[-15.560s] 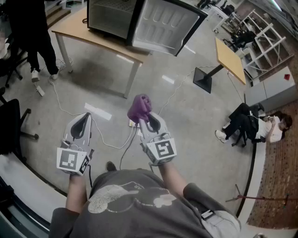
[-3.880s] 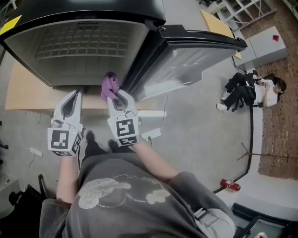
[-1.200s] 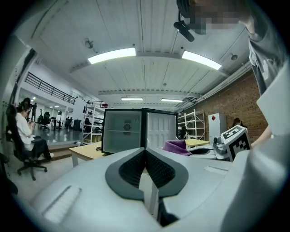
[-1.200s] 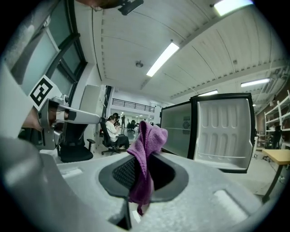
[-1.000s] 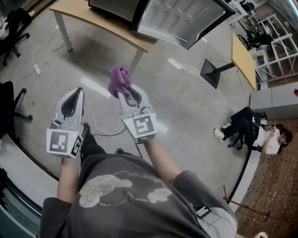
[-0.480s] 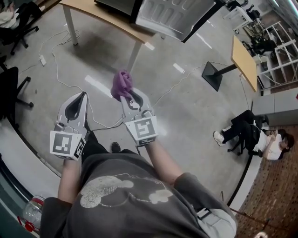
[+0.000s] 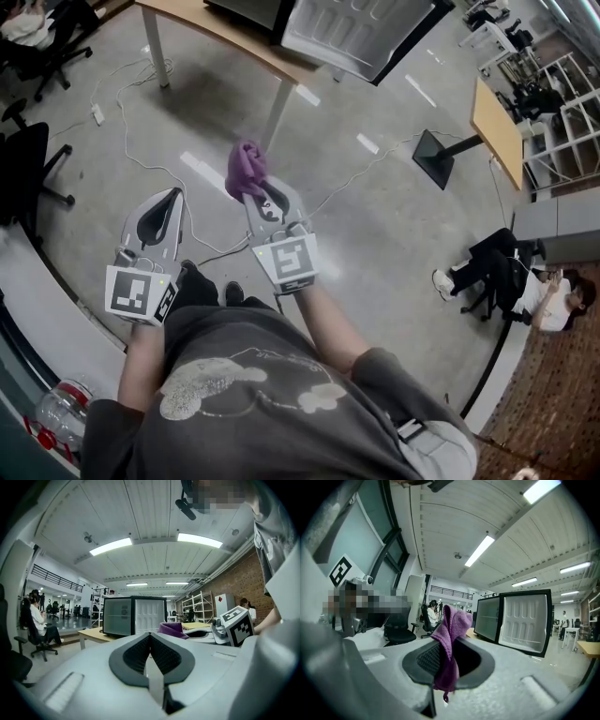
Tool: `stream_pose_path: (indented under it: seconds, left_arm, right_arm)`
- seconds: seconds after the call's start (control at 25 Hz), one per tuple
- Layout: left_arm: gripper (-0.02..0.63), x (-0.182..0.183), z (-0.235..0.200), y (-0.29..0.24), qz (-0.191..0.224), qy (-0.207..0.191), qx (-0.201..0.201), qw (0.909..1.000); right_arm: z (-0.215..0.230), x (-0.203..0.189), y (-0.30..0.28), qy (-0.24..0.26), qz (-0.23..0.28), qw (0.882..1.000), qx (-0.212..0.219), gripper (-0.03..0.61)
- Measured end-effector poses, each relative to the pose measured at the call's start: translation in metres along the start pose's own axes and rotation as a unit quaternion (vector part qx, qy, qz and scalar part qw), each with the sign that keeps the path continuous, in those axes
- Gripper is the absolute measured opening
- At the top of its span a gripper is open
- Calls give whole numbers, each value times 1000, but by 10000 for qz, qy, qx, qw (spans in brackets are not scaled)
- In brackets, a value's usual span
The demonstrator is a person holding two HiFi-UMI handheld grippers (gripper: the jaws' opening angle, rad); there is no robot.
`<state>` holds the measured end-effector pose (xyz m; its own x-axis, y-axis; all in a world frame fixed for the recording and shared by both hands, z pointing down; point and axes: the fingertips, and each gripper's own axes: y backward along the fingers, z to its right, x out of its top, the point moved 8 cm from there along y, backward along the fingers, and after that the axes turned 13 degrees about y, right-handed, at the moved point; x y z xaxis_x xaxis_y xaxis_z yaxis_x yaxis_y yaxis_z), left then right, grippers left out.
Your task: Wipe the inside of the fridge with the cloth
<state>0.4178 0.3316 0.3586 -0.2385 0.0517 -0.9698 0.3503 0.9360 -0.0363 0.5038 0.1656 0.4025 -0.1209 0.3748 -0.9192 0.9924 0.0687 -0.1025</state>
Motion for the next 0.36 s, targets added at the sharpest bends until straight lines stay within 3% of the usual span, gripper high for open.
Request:
stream_pose_path:
  seconds: [0.36]
  left_arm:
    - [18, 1, -17, 8, -37, 168, -24, 9998]
  right_arm:
    - [-18, 12, -15, 251, -43, 9995, 174, 37]
